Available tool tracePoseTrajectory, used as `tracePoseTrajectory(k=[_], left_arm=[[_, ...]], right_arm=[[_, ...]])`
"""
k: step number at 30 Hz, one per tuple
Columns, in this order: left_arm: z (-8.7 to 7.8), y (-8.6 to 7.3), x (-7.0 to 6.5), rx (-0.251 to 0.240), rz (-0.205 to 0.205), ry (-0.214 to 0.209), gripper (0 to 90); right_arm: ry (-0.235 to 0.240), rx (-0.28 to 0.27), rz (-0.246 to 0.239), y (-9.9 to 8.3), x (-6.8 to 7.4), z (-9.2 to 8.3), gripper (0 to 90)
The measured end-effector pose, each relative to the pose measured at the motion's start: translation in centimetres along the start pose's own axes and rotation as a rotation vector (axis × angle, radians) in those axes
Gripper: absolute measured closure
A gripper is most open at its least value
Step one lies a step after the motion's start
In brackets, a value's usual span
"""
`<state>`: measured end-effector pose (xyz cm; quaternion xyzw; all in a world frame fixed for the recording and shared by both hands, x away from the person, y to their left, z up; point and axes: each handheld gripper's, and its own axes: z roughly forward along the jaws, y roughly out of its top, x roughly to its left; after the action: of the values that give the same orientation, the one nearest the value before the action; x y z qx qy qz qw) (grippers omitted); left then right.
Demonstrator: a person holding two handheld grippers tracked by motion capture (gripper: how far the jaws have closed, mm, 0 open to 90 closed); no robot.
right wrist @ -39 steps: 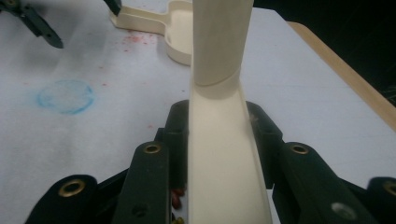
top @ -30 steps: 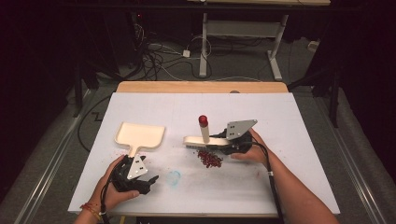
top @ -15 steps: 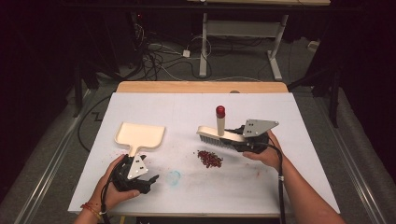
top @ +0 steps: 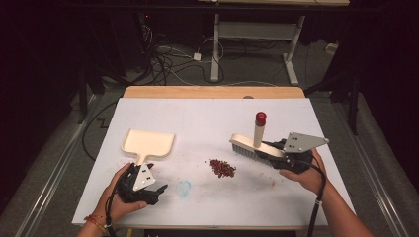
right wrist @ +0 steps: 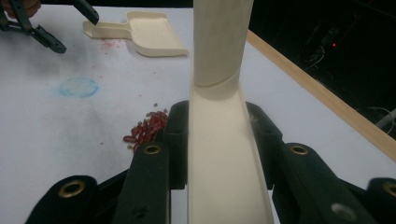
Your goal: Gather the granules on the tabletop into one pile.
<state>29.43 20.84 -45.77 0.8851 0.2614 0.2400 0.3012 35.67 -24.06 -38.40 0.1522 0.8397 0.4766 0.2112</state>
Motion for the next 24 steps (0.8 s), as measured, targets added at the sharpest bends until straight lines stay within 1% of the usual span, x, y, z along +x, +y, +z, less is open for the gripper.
tracePoseTrajectory(k=[2, 6, 9, 11, 14, 15, 16, 18, 21, 22, 24], left_arm=[[0.0, 0.0, 0.0, -0.005, -0.003, 0.002, 18.5], [0.0, 0.1, -0.1, -0.006, -0.002, 0.003, 18.5], [0.0, 0.2, -0.1, -0.003, 0.002, 0.002, 18.5], [0.1, 0.2, -0.1, -0.002, 0.004, 0.001, 18.5], [0.1, 0.3, -0.1, -0.002, 0.002, 0.001, 18.5], [0.1, 0.3, -0.1, -0.001, 0.002, 0.001, 18.5], [0.1, 0.3, -0.1, -0.004, -0.003, 0.0, 18.5], [0.2, 0.3, -0.1, 0.0, 0.0, -0.002, 18.5], [0.3, 0.4, -0.2, -0.001, 0.003, -0.005, 18.5], [0.3, 0.4, -0.2, 0.001, 0.002, -0.008, 18.5], [0.4, 0.4, -0.2, 0.007, 0.007, -0.014, 18.5]], right_arm=[[0.002, 0.003, 0.013, -0.3, 0.3, -1.2, 67.1], [0.005, 0.03, 0.048, -1.0, 1.1, -3.3, 67.0], [0.031, 0.049, 0.074, -1.5, 1.7, -4.6, 67.0], [0.035, 0.06, 0.087, -1.8, 2.1, -5.4, 67.0], [0.06, 0.074, 0.123, -2.4, 2.6, -6.4, 67.0], [0.074, 0.086, 0.134, -2.6, 2.7, -6.7, 67.0], [0.085, 0.101, 0.147, -2.8, 2.7, -7.0, 67.0], [0.098, 0.125, 0.172, -3.2, 2.6, -7.3, 67.0], [0.132, 0.153, 0.208, -3.8, 2.4, -7.1, 67.0], [0.143, 0.169, 0.215, -4.0, 2.2, -6.9, 67.0], [0.153, 0.209, 0.21, -4.2, 1.8, -6.3, 67.0]])
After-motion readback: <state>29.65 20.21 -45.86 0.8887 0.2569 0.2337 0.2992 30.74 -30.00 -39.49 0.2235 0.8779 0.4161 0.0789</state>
